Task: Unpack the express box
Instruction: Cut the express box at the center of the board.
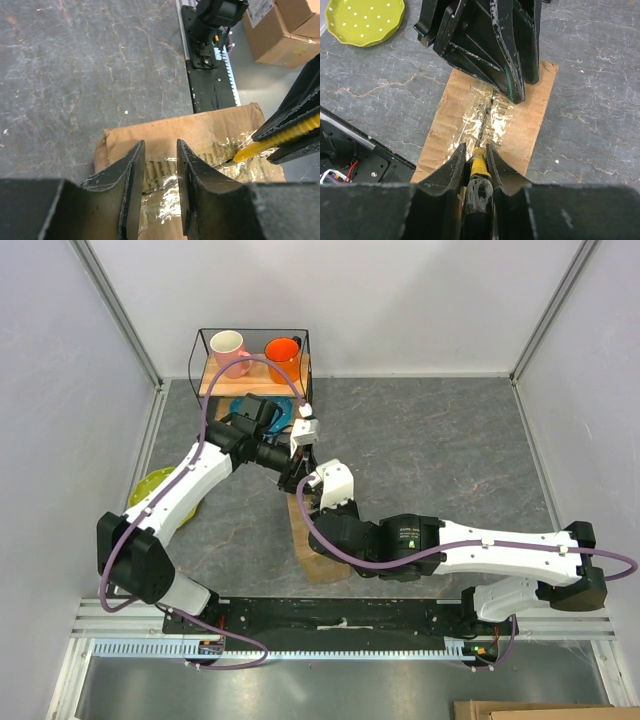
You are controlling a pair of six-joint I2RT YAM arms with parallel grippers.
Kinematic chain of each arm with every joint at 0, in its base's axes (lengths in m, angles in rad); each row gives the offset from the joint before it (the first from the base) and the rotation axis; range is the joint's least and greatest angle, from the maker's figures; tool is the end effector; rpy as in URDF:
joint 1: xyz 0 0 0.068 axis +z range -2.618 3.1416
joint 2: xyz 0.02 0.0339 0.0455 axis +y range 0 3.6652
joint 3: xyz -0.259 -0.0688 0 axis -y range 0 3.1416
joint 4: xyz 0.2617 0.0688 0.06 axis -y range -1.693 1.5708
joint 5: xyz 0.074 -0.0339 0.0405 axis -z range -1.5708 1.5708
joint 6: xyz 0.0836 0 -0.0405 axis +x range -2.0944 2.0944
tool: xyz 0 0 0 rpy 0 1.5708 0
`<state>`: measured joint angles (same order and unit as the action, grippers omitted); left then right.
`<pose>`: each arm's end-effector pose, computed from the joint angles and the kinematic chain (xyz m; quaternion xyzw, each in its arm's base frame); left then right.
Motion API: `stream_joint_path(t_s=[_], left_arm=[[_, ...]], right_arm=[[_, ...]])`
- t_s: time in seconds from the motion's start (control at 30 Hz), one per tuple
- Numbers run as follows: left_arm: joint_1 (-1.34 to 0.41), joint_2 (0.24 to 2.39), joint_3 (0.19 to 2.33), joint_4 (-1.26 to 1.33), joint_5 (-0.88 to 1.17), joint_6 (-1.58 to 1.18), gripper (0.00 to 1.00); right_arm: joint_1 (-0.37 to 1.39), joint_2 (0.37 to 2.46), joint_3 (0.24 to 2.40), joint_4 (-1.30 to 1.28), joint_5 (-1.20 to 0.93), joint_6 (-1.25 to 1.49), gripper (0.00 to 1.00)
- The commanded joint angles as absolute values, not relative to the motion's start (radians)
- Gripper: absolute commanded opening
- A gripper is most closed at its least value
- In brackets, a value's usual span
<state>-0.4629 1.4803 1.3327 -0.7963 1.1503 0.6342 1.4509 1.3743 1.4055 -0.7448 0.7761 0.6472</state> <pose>0.2591 -0.2146 0.3047 0.5594 0.5937 -0.4934 0.3020 0.0976 0.3208 0.3482 -0.1846 0.8364 0.1620 0.4901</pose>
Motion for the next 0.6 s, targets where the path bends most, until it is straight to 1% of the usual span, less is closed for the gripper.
stream_joint_path(t_s=[0.0, 0.23, 0.33, 0.43, 0.47, 0.53, 0.57], left_arm=[[-0.500, 1.499, 1.376, -0.807, 1.206, 0.692, 0.39], [-0.569, 1.497, 1.347, -0.713, 1.169, 0.673, 0.38], [-0.591, 1.519, 1.338, -0.695, 1.102, 0.663, 0.37], [-0.598, 1.534, 1.318, -0.667, 0.976, 0.621, 0.32], [-0.598, 1.535, 1.312, -0.658, 0.909, 0.598, 0.28], [-0.598, 1.529, 1.283, -0.626, 0.844, 0.577, 0.25], [-0.598, 1.514, 1.269, -0.609, 0.780, 0.545, 0.22]], right_arm=[[1.450, 1.358, 1.385, -0.753, 0.788, 0.650, 0.00], [1.450, 1.348, 1.368, -0.756, 0.782, 0.658, 0.00], [1.450, 1.345, 1.362, -0.755, 0.782, 0.657, 0.00], [1.450, 1.336, 1.361, -0.759, 0.781, 0.655, 0.00], [1.450, 1.333, 1.361, -0.762, 0.784, 0.657, 0.00], [1.450, 1.330, 1.362, -0.773, 0.782, 0.660, 0.00], [1.448, 1.328, 1.365, -0.778, 0.781, 0.663, 0.00]])
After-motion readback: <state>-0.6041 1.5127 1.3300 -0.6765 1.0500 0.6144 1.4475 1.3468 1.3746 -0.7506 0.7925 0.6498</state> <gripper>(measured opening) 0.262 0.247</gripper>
